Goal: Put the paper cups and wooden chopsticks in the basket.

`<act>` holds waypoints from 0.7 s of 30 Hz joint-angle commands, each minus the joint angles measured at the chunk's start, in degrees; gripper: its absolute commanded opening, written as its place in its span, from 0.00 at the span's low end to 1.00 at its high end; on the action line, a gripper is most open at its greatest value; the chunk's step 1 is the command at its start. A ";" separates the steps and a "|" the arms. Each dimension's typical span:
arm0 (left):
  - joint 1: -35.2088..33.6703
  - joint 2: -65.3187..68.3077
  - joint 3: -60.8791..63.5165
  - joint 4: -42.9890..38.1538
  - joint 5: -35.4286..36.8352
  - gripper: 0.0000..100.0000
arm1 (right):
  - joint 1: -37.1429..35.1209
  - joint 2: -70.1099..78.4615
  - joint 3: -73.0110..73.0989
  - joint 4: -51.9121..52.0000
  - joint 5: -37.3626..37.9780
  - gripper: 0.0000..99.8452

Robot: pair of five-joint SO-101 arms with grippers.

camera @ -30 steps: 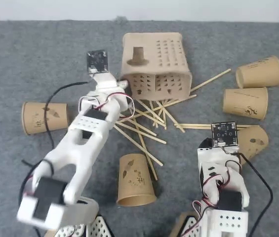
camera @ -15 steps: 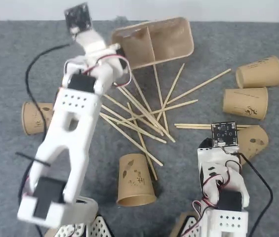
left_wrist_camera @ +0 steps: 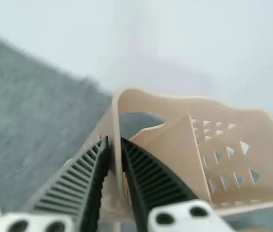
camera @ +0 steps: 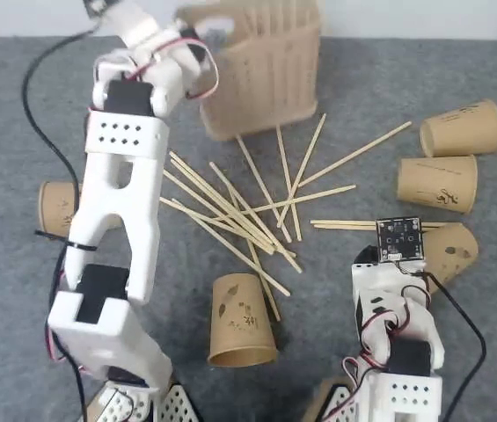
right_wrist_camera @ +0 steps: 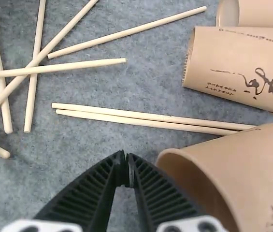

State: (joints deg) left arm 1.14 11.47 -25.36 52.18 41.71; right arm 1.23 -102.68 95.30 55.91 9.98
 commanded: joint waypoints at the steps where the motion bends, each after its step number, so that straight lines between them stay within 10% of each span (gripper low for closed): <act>1: 0.09 -1.05 -7.69 -3.34 6.33 0.01 | 0.48 0.40 1.23 0.22 1.05 0.01; 21: 0.26 23.65 -8.22 -32.44 7.21 0.01 | 0.40 0.40 1.23 0.04 1.05 0.01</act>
State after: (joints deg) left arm 1.23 35.30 -30.20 25.89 47.87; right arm 1.23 -102.68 95.30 55.91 9.98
